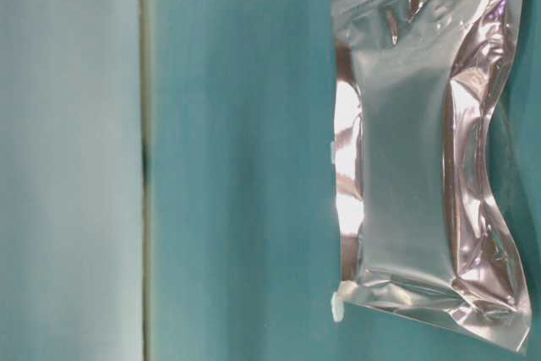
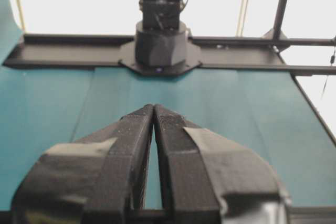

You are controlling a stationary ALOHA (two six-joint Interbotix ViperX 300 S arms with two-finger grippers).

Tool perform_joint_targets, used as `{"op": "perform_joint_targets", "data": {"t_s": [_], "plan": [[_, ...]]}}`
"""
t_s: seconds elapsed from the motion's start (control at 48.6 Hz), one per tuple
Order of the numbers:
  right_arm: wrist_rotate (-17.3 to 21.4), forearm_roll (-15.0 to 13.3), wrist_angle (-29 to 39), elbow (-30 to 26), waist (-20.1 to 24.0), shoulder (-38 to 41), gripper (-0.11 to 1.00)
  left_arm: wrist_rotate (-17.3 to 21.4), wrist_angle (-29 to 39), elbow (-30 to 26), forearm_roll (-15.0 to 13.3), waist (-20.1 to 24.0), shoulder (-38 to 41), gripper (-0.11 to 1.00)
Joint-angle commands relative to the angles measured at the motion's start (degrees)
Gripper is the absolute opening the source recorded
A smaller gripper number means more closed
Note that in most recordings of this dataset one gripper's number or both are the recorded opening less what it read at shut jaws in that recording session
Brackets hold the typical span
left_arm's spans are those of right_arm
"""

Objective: Hand over the silver zip bag and make it stand upright.
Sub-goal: 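Move the right gripper left toward the silver zip bag's right edge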

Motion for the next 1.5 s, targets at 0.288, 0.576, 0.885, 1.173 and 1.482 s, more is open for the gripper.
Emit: {"op": "perform_joint_targets", "data": {"t_s": [0.288, 0.576, 0.885, 1.173, 1.482], "plan": [[16.4, 16.7, 8.4, -3.4, 6.4, 4.9, 0.0, -0.2, 5.4, -4.3, 1.1, -2.5, 3.6, 0.0], [34.3, 21.8, 9.9, -5.4, 9.1, 14.3, 0.0, -0.3, 6.8, -4.5, 1.1, -2.5, 3.2, 0.0], [47.4, 23.6, 9.6, -6.8, 12.2, 25.9, 0.01, -0.4, 6.9, -4.8, 1.1, -2.5, 3.2, 0.0], [63.8, 25.0, 5.5, -6.9, 15.5, 35.2, 0.39, -0.4, 6.9, -4.8, 1.1, -2.5, 3.4, 0.0], [65.3, 25.3, 4.9, -9.9, 15.8, 45.7, 0.92, -0.4, 7.3, -4.8, 1.1, -2.5, 3.6, 0.0]]}}
